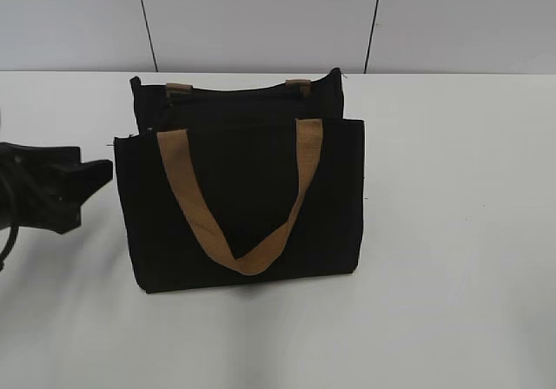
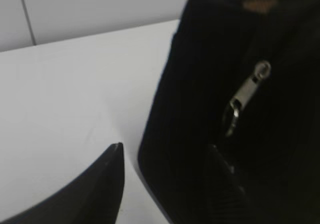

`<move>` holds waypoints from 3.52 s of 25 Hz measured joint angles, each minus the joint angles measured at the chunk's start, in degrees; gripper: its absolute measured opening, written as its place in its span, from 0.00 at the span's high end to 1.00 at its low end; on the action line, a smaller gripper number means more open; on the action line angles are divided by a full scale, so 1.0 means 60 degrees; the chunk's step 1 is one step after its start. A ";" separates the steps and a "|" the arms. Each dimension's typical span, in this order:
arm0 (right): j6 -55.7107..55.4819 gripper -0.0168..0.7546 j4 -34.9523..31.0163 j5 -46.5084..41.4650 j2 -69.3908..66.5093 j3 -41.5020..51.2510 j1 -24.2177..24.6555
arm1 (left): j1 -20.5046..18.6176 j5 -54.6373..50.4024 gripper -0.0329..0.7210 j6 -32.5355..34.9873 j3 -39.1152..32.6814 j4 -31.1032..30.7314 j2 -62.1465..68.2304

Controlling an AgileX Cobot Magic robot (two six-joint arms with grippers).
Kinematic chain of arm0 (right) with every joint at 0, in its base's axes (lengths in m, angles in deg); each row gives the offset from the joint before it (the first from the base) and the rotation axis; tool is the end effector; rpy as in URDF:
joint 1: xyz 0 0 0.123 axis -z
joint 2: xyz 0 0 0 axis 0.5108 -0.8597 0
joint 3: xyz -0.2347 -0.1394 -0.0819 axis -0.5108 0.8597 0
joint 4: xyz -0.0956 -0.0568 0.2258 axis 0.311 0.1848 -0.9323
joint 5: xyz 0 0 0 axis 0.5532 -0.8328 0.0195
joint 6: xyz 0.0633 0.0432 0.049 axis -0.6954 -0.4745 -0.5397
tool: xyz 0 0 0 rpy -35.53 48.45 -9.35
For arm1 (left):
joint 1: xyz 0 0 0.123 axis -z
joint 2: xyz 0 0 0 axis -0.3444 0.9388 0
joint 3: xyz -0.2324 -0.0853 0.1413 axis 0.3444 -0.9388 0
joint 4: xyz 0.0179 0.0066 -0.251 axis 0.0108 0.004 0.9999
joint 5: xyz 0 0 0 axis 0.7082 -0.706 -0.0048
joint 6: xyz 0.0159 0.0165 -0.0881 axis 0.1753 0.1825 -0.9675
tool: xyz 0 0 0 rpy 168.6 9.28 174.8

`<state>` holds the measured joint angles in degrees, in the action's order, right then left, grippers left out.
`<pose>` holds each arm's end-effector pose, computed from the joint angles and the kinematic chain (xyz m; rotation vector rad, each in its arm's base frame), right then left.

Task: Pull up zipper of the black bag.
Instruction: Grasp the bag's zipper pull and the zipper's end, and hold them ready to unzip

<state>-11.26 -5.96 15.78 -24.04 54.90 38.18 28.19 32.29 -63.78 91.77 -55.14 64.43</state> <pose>-0.0029 0.0133 0.2665 -0.1397 2.0872 -0.0428 0.2252 -0.0659 0.1641 0.5008 1.8440 -0.3766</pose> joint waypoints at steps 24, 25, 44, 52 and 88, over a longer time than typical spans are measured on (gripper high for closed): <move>0.0000 0.26 0.0000 0.0000 0.0000 0.0000 0.0000 | -0.0909 0.2458 0.64 -0.0313 0.3161 -0.5564 0.4611; 0.0000 0.26 0.0000 0.0000 0.0000 0.0000 0.0000 | -0.0909 0.2516 0.73 -0.0316 0.3161 -0.5538 0.4642; 0.0000 0.26 0.0000 0.0009 0.0000 0.0000 0.0000 | -0.0927 -0.0327 0.93 -0.2866 0.3152 -0.6903 0.0675; -0.0119 0.26 0.0017 0.0030 0.0000 -0.0009 0.0000 | -0.0927 -0.0989 0.93 -0.4073 0.3152 -0.7718 -0.1377; -0.2443 0.34 -0.1200 0.5032 -1.3607 -0.5941 -0.7412 | -0.0927 -0.1301 0.93 -0.5226 0.3693 -0.8492 -0.2278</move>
<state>-25.92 -13.16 45.98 -105.68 19.26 -6.29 22.63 24.49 -95.13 113.93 -106.09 50.76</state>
